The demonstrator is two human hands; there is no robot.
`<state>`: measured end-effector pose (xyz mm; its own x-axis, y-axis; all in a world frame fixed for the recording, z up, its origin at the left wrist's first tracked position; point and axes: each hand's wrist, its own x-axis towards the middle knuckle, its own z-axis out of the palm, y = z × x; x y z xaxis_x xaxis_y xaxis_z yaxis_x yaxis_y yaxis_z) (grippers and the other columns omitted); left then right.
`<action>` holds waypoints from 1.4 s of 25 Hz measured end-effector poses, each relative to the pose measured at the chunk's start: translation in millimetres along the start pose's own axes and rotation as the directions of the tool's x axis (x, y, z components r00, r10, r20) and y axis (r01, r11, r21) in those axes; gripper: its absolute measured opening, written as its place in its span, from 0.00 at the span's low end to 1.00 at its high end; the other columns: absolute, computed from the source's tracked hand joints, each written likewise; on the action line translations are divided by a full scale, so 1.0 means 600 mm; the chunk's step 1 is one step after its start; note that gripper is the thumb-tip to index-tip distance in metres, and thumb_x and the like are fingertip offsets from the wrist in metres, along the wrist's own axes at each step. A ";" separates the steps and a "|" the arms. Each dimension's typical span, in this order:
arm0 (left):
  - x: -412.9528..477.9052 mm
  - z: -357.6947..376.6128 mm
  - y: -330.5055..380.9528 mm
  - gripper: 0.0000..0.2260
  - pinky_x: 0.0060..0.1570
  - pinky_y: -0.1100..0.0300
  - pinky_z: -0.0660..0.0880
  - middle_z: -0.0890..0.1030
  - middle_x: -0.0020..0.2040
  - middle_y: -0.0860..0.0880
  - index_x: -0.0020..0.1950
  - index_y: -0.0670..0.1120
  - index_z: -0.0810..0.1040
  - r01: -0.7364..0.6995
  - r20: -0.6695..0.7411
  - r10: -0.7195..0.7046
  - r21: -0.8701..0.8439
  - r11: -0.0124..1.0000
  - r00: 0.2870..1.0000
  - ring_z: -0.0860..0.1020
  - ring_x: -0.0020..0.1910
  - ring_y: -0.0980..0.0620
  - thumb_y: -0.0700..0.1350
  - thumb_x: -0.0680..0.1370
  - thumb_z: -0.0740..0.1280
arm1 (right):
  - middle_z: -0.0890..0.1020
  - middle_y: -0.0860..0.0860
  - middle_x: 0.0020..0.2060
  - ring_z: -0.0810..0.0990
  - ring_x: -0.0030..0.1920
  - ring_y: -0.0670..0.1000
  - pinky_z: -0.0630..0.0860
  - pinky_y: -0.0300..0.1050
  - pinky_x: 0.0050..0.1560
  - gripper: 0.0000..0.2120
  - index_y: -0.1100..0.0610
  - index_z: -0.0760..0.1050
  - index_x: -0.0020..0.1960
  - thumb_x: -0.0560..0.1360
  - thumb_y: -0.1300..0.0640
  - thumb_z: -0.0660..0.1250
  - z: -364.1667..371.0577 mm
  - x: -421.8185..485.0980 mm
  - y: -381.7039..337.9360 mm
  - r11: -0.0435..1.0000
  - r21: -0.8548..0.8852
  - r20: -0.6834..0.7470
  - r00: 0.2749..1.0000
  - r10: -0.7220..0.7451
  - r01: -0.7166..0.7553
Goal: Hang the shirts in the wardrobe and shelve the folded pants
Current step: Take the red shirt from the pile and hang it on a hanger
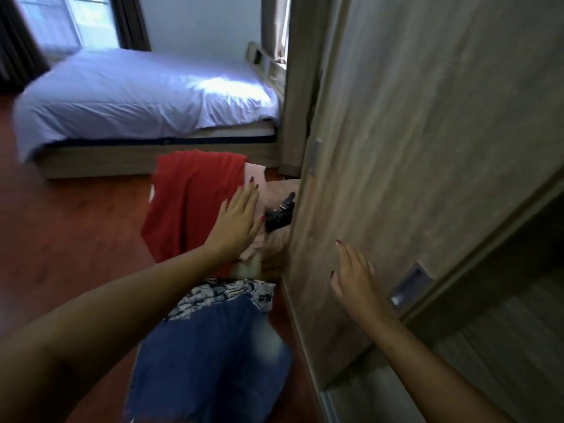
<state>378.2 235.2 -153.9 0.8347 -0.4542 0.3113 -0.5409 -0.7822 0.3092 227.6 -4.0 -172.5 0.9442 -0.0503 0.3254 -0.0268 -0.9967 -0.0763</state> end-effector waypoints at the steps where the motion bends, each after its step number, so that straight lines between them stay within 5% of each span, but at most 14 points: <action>1: 0.005 -0.005 -0.045 0.27 0.74 0.42 0.54 0.53 0.79 0.43 0.77 0.41 0.55 0.050 -0.034 -0.051 -0.026 0.998 0.998 0.51 0.77 0.44 0.53 0.80 0.51 | 0.78 0.60 0.60 0.78 0.58 0.59 0.76 0.53 0.58 0.30 0.65 0.69 0.67 0.67 0.59 0.70 0.007 0.029 -0.025 1.000 0.023 0.007 1.000 -0.016 0.016; 5: 0.049 -0.032 -0.223 0.24 0.75 0.47 0.55 0.60 0.75 0.36 0.73 0.35 0.63 0.287 -0.119 -0.311 -0.181 0.940 0.943 0.58 0.75 0.39 0.45 0.80 0.59 | 0.75 0.59 0.62 0.74 0.62 0.58 0.71 0.49 0.63 0.24 0.63 0.67 0.68 0.73 0.59 0.65 0.039 0.161 -0.131 0.979 0.201 0.025 0.999 -0.023 0.018; 11: 0.133 -0.054 -0.451 0.21 0.65 0.50 0.64 0.70 0.66 0.33 0.68 0.35 0.68 0.563 -0.040 -0.601 -0.305 0.768 0.798 0.69 0.64 0.35 0.45 0.79 0.63 | 0.75 0.57 0.59 0.75 0.59 0.54 0.72 0.46 0.58 0.18 0.62 0.70 0.64 0.76 0.59 0.63 0.118 0.400 -0.271 0.876 0.459 0.157 0.984 0.083 -0.147; 16: 0.186 -0.027 -0.504 0.18 0.46 0.55 0.72 0.80 0.49 0.43 0.59 0.38 0.75 0.571 0.059 -0.614 -0.445 0.690 0.787 0.78 0.49 0.44 0.51 0.77 0.67 | 0.77 0.59 0.54 0.76 0.55 0.57 0.69 0.43 0.51 0.15 0.65 0.73 0.58 0.75 0.57 0.65 0.185 0.537 -0.307 0.817 0.464 0.224 0.937 0.268 -0.344; 18: 0.194 -0.020 -0.510 0.13 0.35 0.63 0.69 0.76 0.39 0.50 0.51 0.42 0.73 0.574 0.044 -0.645 -0.505 0.645 0.763 0.74 0.39 0.51 0.51 0.75 0.69 | 0.78 0.59 0.53 0.77 0.54 0.58 0.74 0.47 0.54 0.18 0.64 0.71 0.58 0.74 0.54 0.67 0.217 0.567 -0.304 0.768 0.468 0.266 0.898 0.350 -0.437; 20: 0.201 -0.022 -0.513 0.11 0.29 0.68 0.64 0.71 0.32 0.53 0.43 0.44 0.70 0.531 -0.056 -0.621 -0.464 0.709 0.781 0.69 0.32 0.55 0.49 0.76 0.68 | 0.79 0.57 0.50 0.79 0.50 0.57 0.77 0.51 0.53 0.18 0.62 0.71 0.58 0.74 0.52 0.68 0.240 0.581 -0.302 0.691 0.512 0.291 0.860 0.420 -0.511; 24: 0.214 -0.040 -0.503 0.11 0.30 0.57 0.61 0.69 0.31 0.52 0.38 0.46 0.67 0.446 -0.113 -0.581 -0.529 0.722 0.806 0.66 0.30 0.56 0.47 0.80 0.61 | 0.74 0.52 0.38 0.72 0.40 0.49 0.65 0.40 0.34 0.06 0.60 0.72 0.48 0.76 0.57 0.64 0.242 0.594 -0.321 0.694 0.553 0.200 0.883 0.425 -0.460; 26: 0.227 -0.055 -0.487 0.11 0.32 0.57 0.64 0.69 0.32 0.51 0.37 0.49 0.67 0.458 -0.019 -0.652 -0.696 0.553 0.758 0.66 0.32 0.54 0.46 0.80 0.59 | 0.71 0.49 0.34 0.69 0.35 0.48 0.62 0.40 0.32 0.03 0.58 0.70 0.44 0.75 0.58 0.61 0.228 0.603 -0.337 0.554 0.683 0.231 0.860 0.455 -0.476; 28: 0.250 -0.079 -0.472 0.08 0.32 0.59 0.67 0.69 0.34 0.50 0.40 0.47 0.70 0.464 0.225 -0.734 -0.875 0.136 0.641 0.68 0.33 0.52 0.44 0.79 0.59 | 0.70 0.49 0.33 0.68 0.34 0.46 0.64 0.39 0.34 0.01 0.58 0.70 0.43 0.73 0.60 0.60 0.205 0.622 -0.350 0.167 0.837 0.384 0.777 0.499 -0.521; 30: 0.271 -0.108 -0.466 0.06 0.27 0.64 0.72 0.73 0.33 0.48 0.43 0.44 0.74 0.460 0.456 -0.686 -0.866 -0.196 0.567 0.72 0.31 0.53 0.44 0.78 0.63 | 0.73 0.51 0.34 0.70 0.36 0.47 0.68 0.40 0.35 0.03 0.59 0.71 0.42 0.70 0.65 0.62 0.180 0.644 -0.356 -0.207 0.854 0.516 0.728 0.452 -0.477; 32: 0.286 -0.134 -0.468 0.09 0.27 0.63 0.77 0.80 0.39 0.46 0.49 0.43 0.78 0.497 0.544 -0.607 -0.826 -0.266 0.579 0.78 0.33 0.52 0.48 0.75 0.68 | 0.77 0.52 0.30 0.74 0.32 0.47 0.72 0.39 0.32 0.04 0.59 0.74 0.39 0.67 0.67 0.64 0.150 0.658 -0.357 -0.337 0.812 0.581 0.716 0.387 -0.477; 35: 0.296 -0.163 -0.461 0.11 0.29 0.61 0.79 0.84 0.44 0.47 0.51 0.47 0.81 0.555 0.605 -0.486 -0.790 -0.262 0.631 0.83 0.33 0.52 0.52 0.73 0.71 | 0.78 0.51 0.27 0.76 0.26 0.47 0.74 0.36 0.30 0.08 0.58 0.74 0.37 0.65 0.69 0.62 0.103 0.647 -0.357 -0.388 0.796 0.579 0.772 0.261 -0.465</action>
<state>666.1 412.3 -96.0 0.8519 -0.1640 -0.4974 0.5236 0.2896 0.8012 620.3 193.7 -88.3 0.9123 -0.2626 -0.3144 -0.1680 0.4603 -0.8717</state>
